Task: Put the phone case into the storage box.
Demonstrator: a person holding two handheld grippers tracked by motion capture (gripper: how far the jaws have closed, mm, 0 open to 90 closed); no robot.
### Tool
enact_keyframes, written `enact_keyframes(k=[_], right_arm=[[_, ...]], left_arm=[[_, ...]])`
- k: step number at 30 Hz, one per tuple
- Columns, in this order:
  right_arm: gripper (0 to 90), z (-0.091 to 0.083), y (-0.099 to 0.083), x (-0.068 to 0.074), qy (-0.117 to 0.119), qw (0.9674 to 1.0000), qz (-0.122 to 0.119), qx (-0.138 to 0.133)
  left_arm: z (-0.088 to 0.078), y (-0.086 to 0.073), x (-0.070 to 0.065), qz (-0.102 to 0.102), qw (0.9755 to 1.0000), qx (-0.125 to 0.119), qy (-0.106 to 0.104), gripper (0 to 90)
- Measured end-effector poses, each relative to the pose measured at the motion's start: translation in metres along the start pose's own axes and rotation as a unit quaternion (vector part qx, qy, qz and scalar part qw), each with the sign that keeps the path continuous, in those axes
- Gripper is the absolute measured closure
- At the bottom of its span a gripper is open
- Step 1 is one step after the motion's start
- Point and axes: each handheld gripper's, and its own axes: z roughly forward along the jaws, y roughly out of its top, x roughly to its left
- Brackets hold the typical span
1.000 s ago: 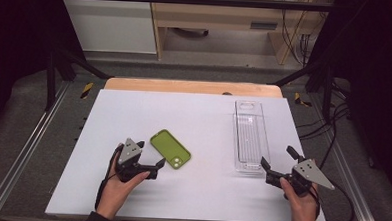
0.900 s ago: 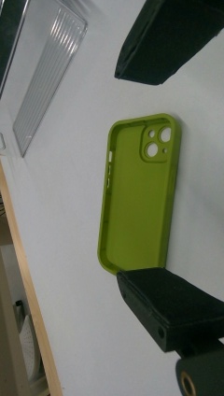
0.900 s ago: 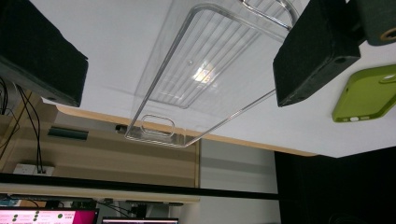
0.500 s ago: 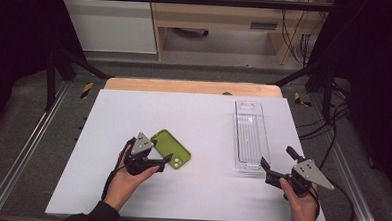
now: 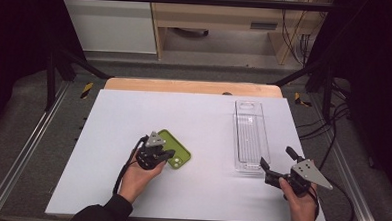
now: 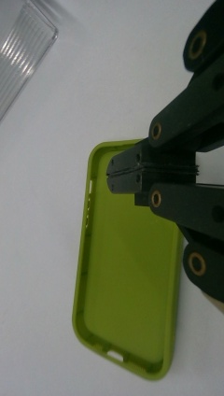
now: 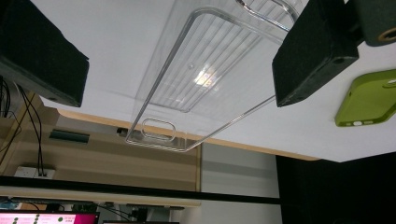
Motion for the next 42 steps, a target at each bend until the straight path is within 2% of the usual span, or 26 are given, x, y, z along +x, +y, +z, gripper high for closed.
enact_keyframes(k=[3, 4, 5, 6, 9, 12, 15, 18, 22, 30, 35, 42], right_arm=[[4.4, -0.001, 0.001, 0.0, -0.005, 1.0, -0.002, -0.002], [4.4, -0.001, 0.001, 0.0, -0.005, 1.0, -0.002, -0.002], [4.4, -0.002, 0.001, -0.001, -0.011, 0.9999, 0.001, -0.007], [4.4, -0.002, 0.001, -0.001, -0.011, 0.9999, 0.001, -0.007], [4.3, -0.003, 0.001, -0.002, -0.013, 0.9999, 0.003, -0.007], [4.4, -0.005, 0.001, -0.002, -0.02, 0.9998, 0.001, -0.007], [4.5, -0.005, 0.002, -0.002, -0.021, 0.9997, 0.004, -0.009], [4.4, -0.007, 0.002, -0.004, -0.025, 0.9996, 0.007, -0.011], [4.5, -0.007, 0.003, -0.005, -0.025, 0.9995, 0.008, -0.015], [4.6, -0.009, 0.003, -0.007, -0.029, 0.9994, 0.01, -0.016], [4.8, -0.011, 0.003, -0.008, -0.034, 0.9991, 0.014, -0.022], [4.6, -0.012, 0.004, -0.01, -0.038, 0.9988, 0.016, -0.024]], left_arm=[[0.009, 0.004, -0.005, 0.015, 0.9995, 0.027, -0.006, 89.8], [0.009, 0.004, -0.005, 0.015, 0.9995, 0.027, -0.006, 89.8], [0.014, 0.006, -0.007, 0.021, 0.9988, 0.042, -0.009, 89.8], [0.014, 0.006, -0.007, 0.021, 0.9988, 0.042, -0.009, 89.8], [0.019, 0.005, -0.013, 0.033, 0.9974, 0.063, -0.008, 89.8], [0.022, 0.006, -0.016, 0.032, 0.9965, 0.077, 0.0, 89.8], [0.025, 0.007, -0.017, 0.031, 0.996, 0.084, 0.001, 89.8], [0.032, 0.009, -0.017, 0.038, 0.9941, 0.102, -0.004, 89.9], [0.035, 0.01, -0.018, 0.037, 0.9936, 0.106, -0.006, 89.9], [0.037, 0.011, -0.019, 0.036, 0.9927, 0.11, -0.033, 89.9], [0.036, 0.008, -0.036, 0.051, 0.991, 0.113, -0.05, 89.9], [0.035, 0.001, -0.06, 0.058, 0.9897, 0.109, -0.072, 89.9]])
